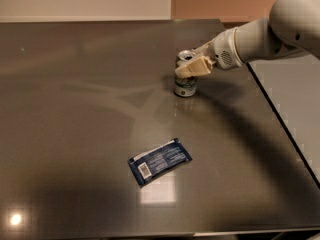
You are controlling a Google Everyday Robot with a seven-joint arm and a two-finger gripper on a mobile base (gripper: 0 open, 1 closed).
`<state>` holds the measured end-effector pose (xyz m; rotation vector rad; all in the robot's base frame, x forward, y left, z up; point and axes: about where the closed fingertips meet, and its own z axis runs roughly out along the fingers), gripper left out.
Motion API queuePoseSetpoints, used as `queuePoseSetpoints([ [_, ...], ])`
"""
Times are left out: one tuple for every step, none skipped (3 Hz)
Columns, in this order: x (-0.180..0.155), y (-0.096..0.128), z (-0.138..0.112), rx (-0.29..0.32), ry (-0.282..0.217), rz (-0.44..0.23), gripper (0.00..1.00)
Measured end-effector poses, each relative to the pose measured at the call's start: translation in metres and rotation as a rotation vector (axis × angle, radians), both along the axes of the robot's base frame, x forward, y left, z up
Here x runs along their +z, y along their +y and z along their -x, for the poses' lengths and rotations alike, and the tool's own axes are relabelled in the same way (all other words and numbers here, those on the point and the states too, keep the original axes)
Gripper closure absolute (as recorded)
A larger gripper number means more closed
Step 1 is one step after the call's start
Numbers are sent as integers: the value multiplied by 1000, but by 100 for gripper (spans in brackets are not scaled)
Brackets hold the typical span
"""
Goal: Knock 7up can over
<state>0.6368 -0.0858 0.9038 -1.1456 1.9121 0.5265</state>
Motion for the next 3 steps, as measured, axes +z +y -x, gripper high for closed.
queuePoseSetpoints([
  [7, 2, 2, 12, 2, -8, 72],
  [17, 1, 11, 28, 18, 24, 95],
  [36, -4, 17, 52, 44, 143, 100],
])
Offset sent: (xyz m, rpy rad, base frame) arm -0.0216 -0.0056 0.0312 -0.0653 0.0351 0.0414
